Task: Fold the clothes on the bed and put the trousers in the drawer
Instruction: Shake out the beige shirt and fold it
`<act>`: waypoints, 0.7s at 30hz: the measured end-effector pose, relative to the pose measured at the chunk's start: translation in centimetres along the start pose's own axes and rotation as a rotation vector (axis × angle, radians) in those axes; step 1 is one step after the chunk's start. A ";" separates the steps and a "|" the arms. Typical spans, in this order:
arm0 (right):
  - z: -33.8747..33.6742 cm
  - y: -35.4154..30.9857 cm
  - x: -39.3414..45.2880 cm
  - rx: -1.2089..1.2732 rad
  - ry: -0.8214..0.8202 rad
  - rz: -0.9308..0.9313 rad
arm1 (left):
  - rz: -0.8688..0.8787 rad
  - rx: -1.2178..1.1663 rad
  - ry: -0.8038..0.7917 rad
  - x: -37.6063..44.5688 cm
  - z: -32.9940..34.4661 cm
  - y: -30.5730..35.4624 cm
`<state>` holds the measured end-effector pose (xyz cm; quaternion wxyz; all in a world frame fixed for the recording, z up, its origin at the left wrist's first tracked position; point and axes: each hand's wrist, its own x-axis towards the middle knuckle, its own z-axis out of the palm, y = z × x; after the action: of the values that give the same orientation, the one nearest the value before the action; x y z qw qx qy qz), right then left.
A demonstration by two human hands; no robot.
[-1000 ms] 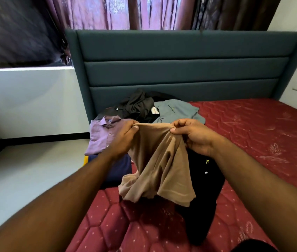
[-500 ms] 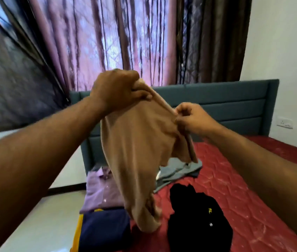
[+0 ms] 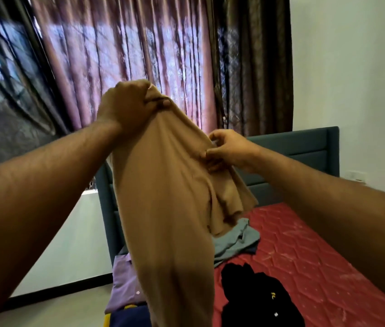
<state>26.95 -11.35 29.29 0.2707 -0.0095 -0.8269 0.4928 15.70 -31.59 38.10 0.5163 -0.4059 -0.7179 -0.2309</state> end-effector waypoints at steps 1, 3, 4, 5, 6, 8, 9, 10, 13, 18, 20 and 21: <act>0.3 0.4 -0.4 -0.052 -0.018 0.005 | 0.010 0.035 -0.027 -0.1 -0.2 -0.1; 0.8 0.9 -1.2 -0.137 0.000 0.034 | 0.023 0.084 -0.061 -0.4 -0.6 -0.3; 1.1 1.1 -1.5 -0.172 0.018 0.056 | 0.029 0.101 -0.067 -0.5 -0.8 -0.3; 1.5 1.3 -1.7 -0.199 0.022 0.079 | 0.034 0.111 -0.070 -0.6 -1.2 -0.2; 1.7 1.6 -1.8 -0.211 0.016 0.106 | 0.043 0.112 -0.078 -0.6 -1.5 -0.1; 2.4 2.3 -2.1 -0.191 0.004 0.151 | 0.062 0.094 -0.097 -0.7 -2.4 0.3; 2.7 2.7 -2.2 -0.161 0.009 0.165 | 0.069 0.083 -0.101 -0.7 -2.7 0.5; 3.2 3.2 -2.3 -0.123 0.015 0.170 | 0.073 0.079 -0.098 -0.7 -3.1 0.6; 4.7 4.5 -2.9 0.012 0.070 0.136 | 0.073 0.096 -0.100 -0.4 -3.9 0.4; 7.2 6.7 -4.6 0.148 0.074 0.066 | 0.058 0.157 -0.112 0.1 -4.7 -0.7; 8.3 7.5 -4.9 0.116 0.062 0.035 | 0.052 0.179 -0.118 0.3 -4.8 -1.2; 8.8 7.8 -4.8 0.090 0.064 0.029 | 0.054 0.187 -0.123 0.4 -4.8 -1.4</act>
<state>25.11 -15.80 17.55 0.2899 -0.0252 -0.7947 0.5328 17.20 -35.86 40.33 0.5130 -0.3884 -0.7554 -0.1239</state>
